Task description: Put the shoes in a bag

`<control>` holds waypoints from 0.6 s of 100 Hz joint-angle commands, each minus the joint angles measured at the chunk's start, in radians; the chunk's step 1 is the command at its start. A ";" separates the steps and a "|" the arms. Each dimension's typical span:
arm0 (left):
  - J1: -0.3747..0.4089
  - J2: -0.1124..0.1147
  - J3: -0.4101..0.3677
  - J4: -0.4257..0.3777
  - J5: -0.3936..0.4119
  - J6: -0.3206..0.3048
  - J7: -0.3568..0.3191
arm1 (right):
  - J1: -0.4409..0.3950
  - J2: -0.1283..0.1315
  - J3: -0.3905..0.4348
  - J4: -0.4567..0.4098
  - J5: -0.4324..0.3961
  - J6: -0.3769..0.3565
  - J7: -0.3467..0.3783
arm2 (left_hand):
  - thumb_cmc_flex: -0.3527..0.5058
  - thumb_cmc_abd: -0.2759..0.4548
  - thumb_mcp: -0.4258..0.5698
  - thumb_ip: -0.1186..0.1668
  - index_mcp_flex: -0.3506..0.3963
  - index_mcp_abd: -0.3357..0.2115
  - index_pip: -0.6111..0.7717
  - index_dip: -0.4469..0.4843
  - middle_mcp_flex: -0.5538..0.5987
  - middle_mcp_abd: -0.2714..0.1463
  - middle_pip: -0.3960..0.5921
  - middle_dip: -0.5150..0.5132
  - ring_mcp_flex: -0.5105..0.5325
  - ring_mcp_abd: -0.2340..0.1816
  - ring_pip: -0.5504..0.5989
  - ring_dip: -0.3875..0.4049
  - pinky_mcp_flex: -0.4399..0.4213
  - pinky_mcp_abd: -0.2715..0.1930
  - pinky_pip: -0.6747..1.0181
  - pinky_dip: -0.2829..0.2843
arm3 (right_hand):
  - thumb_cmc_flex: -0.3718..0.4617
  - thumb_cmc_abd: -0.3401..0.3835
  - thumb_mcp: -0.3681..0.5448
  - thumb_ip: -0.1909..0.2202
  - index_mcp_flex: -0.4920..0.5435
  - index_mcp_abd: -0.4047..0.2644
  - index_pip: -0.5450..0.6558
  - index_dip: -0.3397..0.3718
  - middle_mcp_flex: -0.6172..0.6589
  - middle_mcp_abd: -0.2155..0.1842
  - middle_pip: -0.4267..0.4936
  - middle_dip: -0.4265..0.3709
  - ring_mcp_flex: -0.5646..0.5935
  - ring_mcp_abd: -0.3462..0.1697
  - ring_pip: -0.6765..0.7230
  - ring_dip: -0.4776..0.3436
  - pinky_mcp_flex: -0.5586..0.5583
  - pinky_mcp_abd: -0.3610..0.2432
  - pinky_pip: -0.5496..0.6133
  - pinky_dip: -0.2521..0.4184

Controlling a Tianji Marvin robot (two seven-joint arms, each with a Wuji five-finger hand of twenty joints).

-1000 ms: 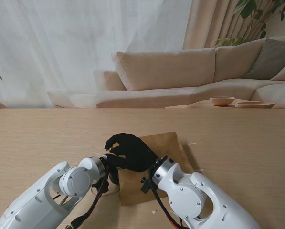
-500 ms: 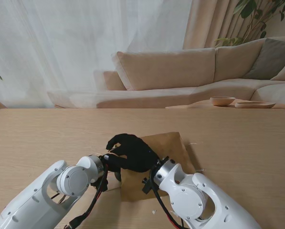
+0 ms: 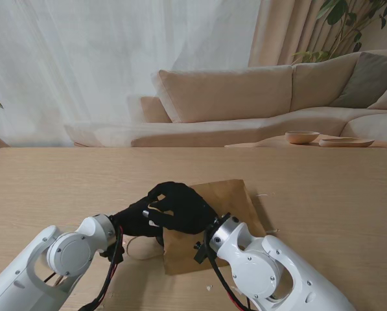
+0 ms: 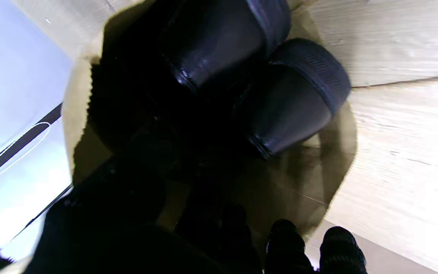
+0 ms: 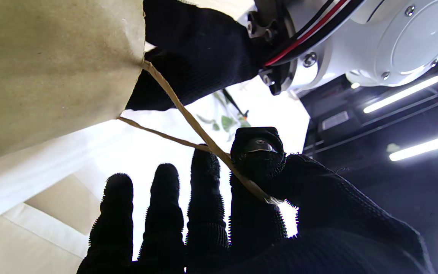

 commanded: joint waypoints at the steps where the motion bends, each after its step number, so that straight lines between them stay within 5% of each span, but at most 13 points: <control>1: 0.030 0.016 -0.027 -0.014 0.011 -0.005 -0.014 | -0.008 -0.005 -0.001 -0.006 0.001 0.004 0.014 | 0.031 -0.003 0.028 0.001 0.047 0.024 0.033 0.028 0.005 0.012 0.015 0.014 -0.006 -0.004 -0.009 0.005 -0.008 -0.007 -0.021 0.012 | 0.019 0.047 -0.014 0.037 0.008 -0.011 0.021 0.014 -0.006 -0.011 0.016 0.011 -0.017 -0.034 -0.013 -0.009 0.001 -0.024 -0.022 0.021; 18: 0.109 0.016 -0.135 -0.031 0.039 -0.089 0.004 | 0.000 -0.006 -0.008 0.000 0.005 0.008 0.015 | 0.034 -0.007 0.037 0.000 0.068 0.034 0.049 0.052 0.006 0.014 0.019 0.014 -0.005 -0.002 -0.009 0.011 -0.008 -0.006 -0.022 0.015 | 0.019 0.049 -0.014 0.037 0.006 -0.012 0.019 0.013 -0.009 -0.010 0.016 0.011 -0.018 -0.034 -0.014 -0.010 0.001 -0.026 -0.021 0.022; 39: 0.187 0.000 -0.235 -0.021 0.079 -0.157 0.102 | 0.014 -0.009 -0.021 0.012 0.010 0.019 0.012 | 0.036 -0.013 0.046 0.000 0.056 0.049 0.045 0.066 0.005 0.017 0.021 0.012 -0.006 -0.001 -0.010 0.015 -0.009 -0.006 -0.022 0.019 | 0.013 0.028 -0.013 0.038 0.001 -0.032 -0.012 -0.007 -0.011 -0.010 0.014 0.011 -0.018 -0.031 -0.013 -0.010 0.002 -0.024 -0.019 0.023; 53: 0.210 -0.017 -0.268 0.007 0.100 -0.209 0.203 | 0.042 -0.016 -0.046 0.040 0.025 0.039 0.006 | 0.032 -0.016 0.046 -0.001 0.022 0.036 0.021 0.063 0.005 0.019 0.020 0.011 -0.005 0.001 -0.009 0.017 -0.009 -0.002 -0.022 0.021 | -0.018 -0.011 0.000 0.035 -0.045 -0.060 -0.129 -0.088 -0.024 -0.013 0.001 0.006 -0.023 -0.027 -0.017 -0.012 -0.001 -0.024 -0.019 0.027; 60: 0.218 -0.022 -0.277 0.015 0.085 -0.226 0.229 | 0.055 -0.019 -0.059 0.053 0.031 0.057 0.003 | 0.032 -0.015 0.047 -0.002 0.021 0.038 0.015 0.061 0.007 0.020 0.022 0.012 -0.006 0.003 -0.009 0.017 -0.010 -0.003 -0.023 0.021 | -0.066 -0.042 0.004 0.033 -0.128 0.000 -0.227 -0.168 -0.052 -0.008 -0.012 -0.001 -0.037 -0.024 -0.021 -0.014 -0.006 -0.021 -0.019 0.033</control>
